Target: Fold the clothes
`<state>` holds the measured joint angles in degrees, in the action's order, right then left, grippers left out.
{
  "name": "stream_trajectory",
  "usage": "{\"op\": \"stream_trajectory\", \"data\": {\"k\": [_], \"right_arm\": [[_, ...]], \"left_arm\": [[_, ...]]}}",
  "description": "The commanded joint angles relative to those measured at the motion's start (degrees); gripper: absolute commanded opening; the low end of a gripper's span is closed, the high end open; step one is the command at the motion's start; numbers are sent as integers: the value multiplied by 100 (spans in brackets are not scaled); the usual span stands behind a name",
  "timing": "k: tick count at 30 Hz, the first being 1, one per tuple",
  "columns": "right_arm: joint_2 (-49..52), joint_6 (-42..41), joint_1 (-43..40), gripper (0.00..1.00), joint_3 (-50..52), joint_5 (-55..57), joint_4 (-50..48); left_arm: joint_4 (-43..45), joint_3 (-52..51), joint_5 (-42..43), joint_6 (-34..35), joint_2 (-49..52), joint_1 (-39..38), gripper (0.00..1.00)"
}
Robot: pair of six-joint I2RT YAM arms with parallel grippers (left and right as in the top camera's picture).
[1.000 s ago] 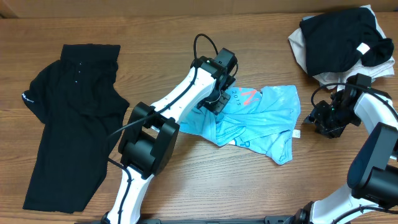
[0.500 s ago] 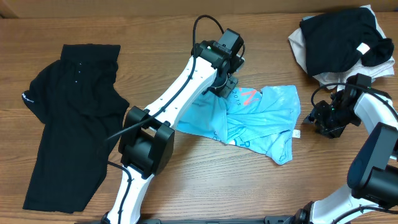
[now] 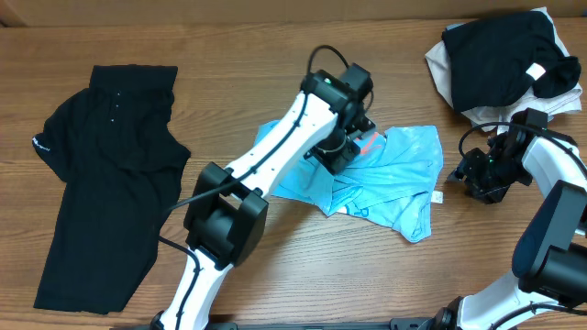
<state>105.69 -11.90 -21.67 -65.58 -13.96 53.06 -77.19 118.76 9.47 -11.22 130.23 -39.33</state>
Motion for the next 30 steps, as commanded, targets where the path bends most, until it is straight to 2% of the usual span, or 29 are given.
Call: {"op": "stream_trajectory", "data": {"k": [1,7,11,17,23,30], "right_arm": [[-164,31,-9,54,-155,39,-42],[-164,33,-9,54,-155,39,-48],[-164,33,-9,54,-149,39,-79],[-164,33,-9,56,-101,39,-155],[-164,33,-9,56,-101,42,-153],[-164,31,-9,57,-101,118,-155]], "left_arm": [[-55,87,111,-527,-17,-203,55],[385,13,-63,-1449,-13,-470,77],[793,-197,-83,-1851,20,-476,84],[780,-234,-33,-2391,267,-479,84],[846,-236,101,-2505,555,-492,83],[896,-236,109,-2503,726,-496,69]]}}
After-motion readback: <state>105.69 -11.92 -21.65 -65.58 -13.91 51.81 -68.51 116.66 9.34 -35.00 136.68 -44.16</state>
